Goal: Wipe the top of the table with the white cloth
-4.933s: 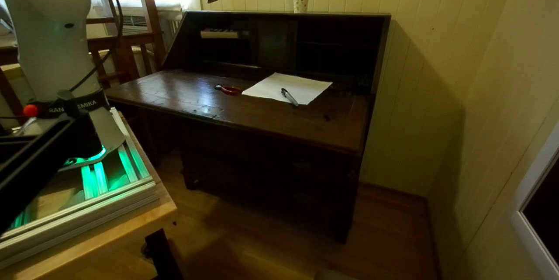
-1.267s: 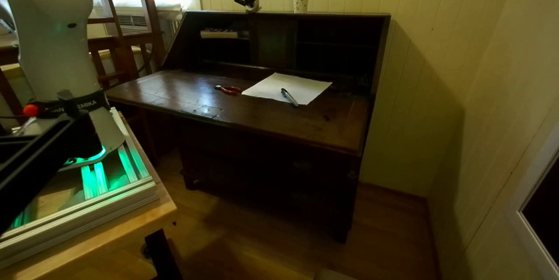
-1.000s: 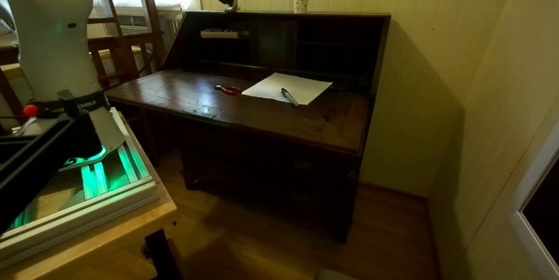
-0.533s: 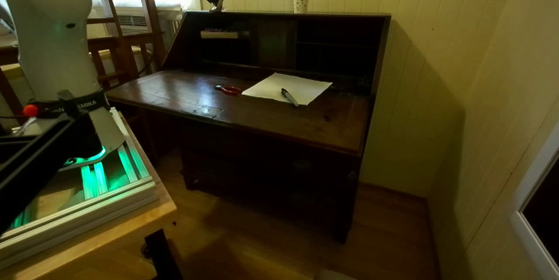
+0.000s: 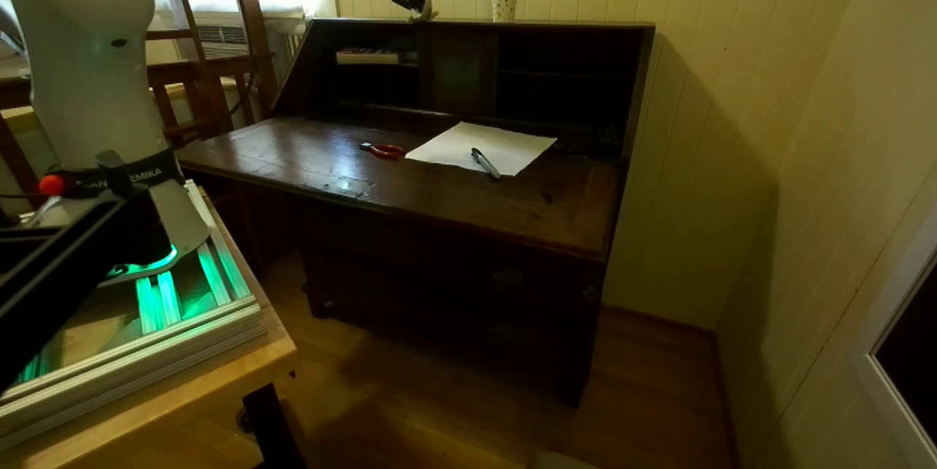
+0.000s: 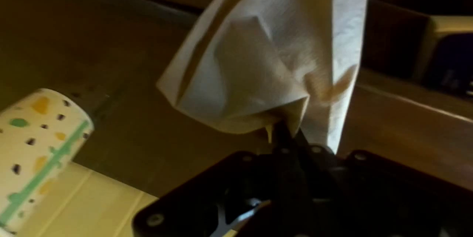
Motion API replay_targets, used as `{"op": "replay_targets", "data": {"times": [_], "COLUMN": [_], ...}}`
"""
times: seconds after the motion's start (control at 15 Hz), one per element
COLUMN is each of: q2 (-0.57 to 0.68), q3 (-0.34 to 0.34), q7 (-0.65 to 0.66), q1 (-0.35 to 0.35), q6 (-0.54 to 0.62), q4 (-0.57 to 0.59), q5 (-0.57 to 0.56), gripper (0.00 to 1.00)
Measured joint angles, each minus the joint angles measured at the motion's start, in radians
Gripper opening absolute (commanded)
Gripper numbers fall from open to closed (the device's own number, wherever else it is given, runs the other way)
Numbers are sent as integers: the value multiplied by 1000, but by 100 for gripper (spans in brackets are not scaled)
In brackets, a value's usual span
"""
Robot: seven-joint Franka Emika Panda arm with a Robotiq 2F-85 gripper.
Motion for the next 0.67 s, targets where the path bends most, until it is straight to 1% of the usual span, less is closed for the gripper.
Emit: {"op": "replay_targets", "data": {"times": [0.13,0.27,0.53,0.67], "q2": [-5,-13,-47,-65], "q3": [-48,-66,-45,-24], "q7": [38,63,100,99], "q1": [2,0,5,11], "q6": [0,0,18,26], "q4": [-12,-22,-15,11], "q5": [-44,-48,-41,-41], "gripper": [0,0,0,0]}}
